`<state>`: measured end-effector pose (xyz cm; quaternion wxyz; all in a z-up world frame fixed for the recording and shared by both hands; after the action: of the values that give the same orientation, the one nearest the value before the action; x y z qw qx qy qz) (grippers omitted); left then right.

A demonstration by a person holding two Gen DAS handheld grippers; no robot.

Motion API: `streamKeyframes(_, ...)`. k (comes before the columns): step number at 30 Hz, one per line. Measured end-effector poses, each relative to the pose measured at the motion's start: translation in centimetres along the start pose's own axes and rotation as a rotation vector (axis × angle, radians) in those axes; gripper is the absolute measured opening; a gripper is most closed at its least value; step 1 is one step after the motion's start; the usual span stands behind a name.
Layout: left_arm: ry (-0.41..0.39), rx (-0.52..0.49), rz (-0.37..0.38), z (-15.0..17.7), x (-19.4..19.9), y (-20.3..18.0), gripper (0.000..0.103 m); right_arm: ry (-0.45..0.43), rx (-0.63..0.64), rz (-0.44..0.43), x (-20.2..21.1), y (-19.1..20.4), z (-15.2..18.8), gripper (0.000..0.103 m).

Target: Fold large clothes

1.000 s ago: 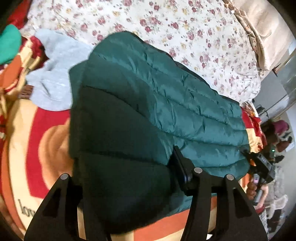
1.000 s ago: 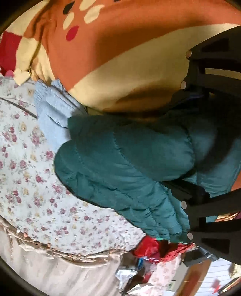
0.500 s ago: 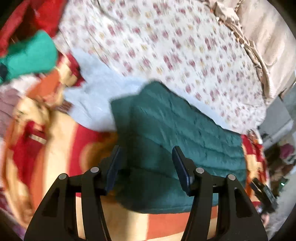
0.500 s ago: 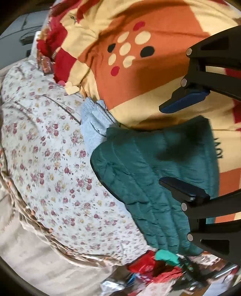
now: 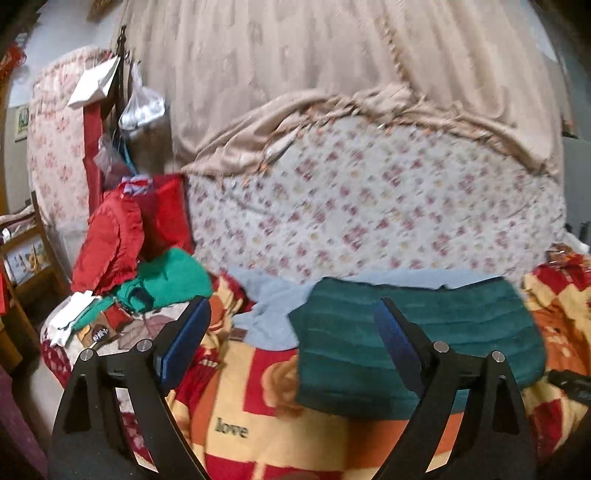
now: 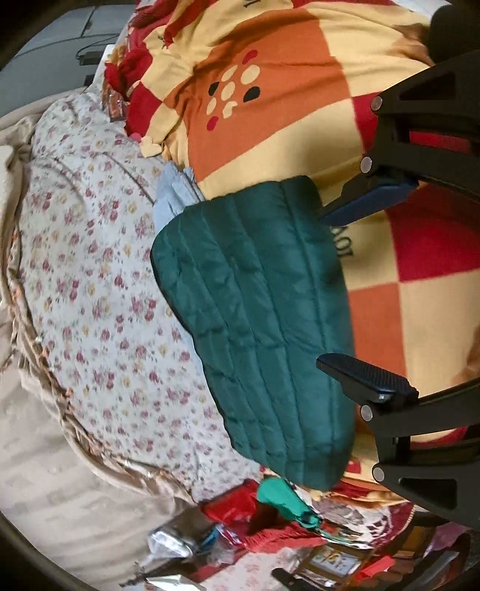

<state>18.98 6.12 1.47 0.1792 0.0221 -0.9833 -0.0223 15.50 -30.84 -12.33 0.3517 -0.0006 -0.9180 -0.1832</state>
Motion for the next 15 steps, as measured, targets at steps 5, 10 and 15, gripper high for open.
streamKeyframes(5,0.001,0.039,0.137,0.1,4.2,-3.6,0.098,-0.025,0.02,0.014,2.4,0.9,1.0,0.069)
streamKeyframes(10,0.046,0.038,0.235,1.5,6.9,-7.0,0.098,-0.036,0.079,0.09,3.6,1.2,2.1,0.069)
streamKeyframes(15,0.112,-0.027,0.238,4.0,8.0,-9.7,0.098,-0.029,0.112,0.124,4.0,1.5,3.3,0.069)
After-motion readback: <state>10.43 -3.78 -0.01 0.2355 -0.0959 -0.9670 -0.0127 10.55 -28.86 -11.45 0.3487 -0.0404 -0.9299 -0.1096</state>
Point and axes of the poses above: each gripper's, at about its wrist camera, not at the fingertips, and x roughly against the way its jaws point, y to its left, z to its underside, the point moved 10 cm from there along -x, roughly the way its jaws point, and after that the axes turned 1 degree about y, right-handed, at the moved point
